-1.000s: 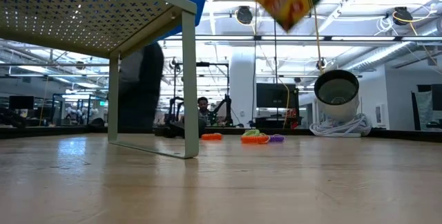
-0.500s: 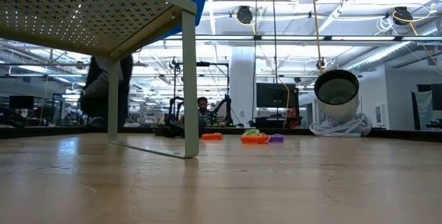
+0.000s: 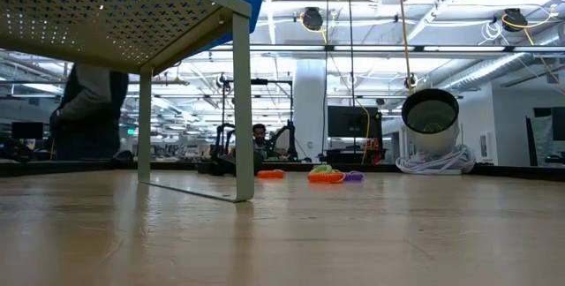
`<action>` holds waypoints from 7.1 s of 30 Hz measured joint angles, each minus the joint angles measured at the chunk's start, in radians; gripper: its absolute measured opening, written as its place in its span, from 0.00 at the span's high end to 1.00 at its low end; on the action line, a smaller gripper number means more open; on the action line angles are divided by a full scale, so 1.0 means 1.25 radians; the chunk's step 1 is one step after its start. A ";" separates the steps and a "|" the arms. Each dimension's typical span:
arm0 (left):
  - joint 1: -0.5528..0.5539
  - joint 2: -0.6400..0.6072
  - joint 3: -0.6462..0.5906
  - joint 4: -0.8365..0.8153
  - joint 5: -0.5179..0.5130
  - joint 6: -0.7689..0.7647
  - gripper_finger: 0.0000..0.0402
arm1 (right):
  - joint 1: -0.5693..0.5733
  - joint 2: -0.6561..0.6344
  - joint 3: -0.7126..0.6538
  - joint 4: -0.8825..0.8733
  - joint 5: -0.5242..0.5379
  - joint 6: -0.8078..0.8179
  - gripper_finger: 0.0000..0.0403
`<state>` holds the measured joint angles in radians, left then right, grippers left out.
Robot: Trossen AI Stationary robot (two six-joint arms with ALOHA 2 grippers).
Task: Pick & Place Office Desk Supplies
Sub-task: Put the yellow crayon box into the bottom blue basket on the shelf, then put the black rubber band into the center blue basket on the shelf
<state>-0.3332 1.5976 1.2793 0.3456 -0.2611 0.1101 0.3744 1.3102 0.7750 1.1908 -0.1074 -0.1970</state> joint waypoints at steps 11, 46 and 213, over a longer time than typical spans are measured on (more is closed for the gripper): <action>-0.007 -0.008 0.000 0.017 0.098 -0.029 0.72 | -0.005 0.000 0.001 -0.025 0.001 0.001 1.00; -0.652 -0.353 -0.023 -0.717 -0.277 -0.301 0.92 | -0.007 -0.125 0.000 -0.291 0.005 0.017 0.78; 0.759 0.230 0.041 -0.504 0.047 -0.527 0.57 | -0.442 -0.043 -0.238 -0.520 0.166 0.121 0.84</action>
<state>0.6151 1.8855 1.3304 -0.2842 -0.2026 -0.5484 -0.1776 1.2564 0.4774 0.5413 0.1005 -0.0460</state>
